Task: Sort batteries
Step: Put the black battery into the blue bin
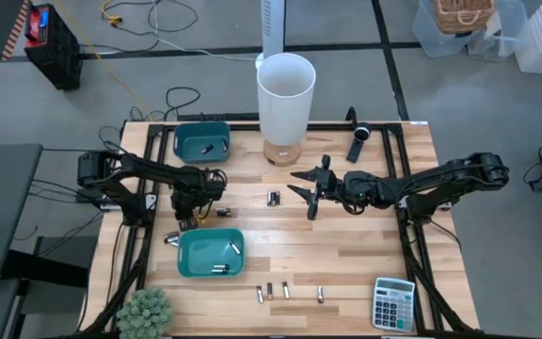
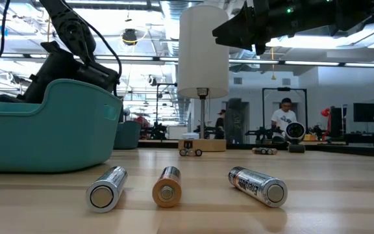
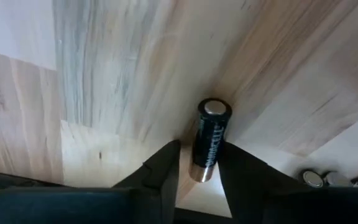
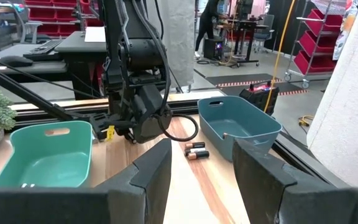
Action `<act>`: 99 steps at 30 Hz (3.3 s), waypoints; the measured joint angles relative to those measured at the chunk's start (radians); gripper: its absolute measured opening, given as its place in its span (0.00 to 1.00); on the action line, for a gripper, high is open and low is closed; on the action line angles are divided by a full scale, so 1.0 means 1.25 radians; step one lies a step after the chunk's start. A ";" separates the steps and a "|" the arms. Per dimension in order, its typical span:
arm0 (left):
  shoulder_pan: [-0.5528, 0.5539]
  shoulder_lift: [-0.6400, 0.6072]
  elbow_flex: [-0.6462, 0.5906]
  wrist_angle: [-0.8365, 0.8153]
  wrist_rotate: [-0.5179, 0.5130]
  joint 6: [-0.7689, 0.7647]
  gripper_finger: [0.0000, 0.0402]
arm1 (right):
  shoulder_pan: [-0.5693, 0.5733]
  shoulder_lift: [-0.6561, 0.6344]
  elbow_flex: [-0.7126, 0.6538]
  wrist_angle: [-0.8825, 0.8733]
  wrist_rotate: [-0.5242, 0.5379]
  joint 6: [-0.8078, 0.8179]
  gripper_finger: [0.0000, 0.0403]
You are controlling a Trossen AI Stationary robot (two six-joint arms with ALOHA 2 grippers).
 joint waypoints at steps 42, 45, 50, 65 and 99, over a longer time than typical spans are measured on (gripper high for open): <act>0.000 -0.005 -0.001 -0.001 -0.033 -0.048 0.10 | 0.000 0.000 0.000 -0.001 0.000 -0.002 0.46; 0.000 -0.015 -0.001 -0.001 -0.037 -0.051 0.10 | 0.000 0.000 0.000 -0.001 0.000 -0.002 0.46; 0.001 -0.049 0.006 0.003 -0.072 -0.060 0.10 | 0.000 0.000 0.000 -0.001 0.000 -0.002 0.46; 0.001 -0.170 0.007 -0.042 -0.099 -0.094 0.10 | 0.000 0.000 0.000 -0.001 0.000 0.000 0.46; 0.201 -0.260 0.233 0.204 0.049 0.272 0.10 | 0.000 0.000 0.000 -0.002 0.000 -0.013 0.46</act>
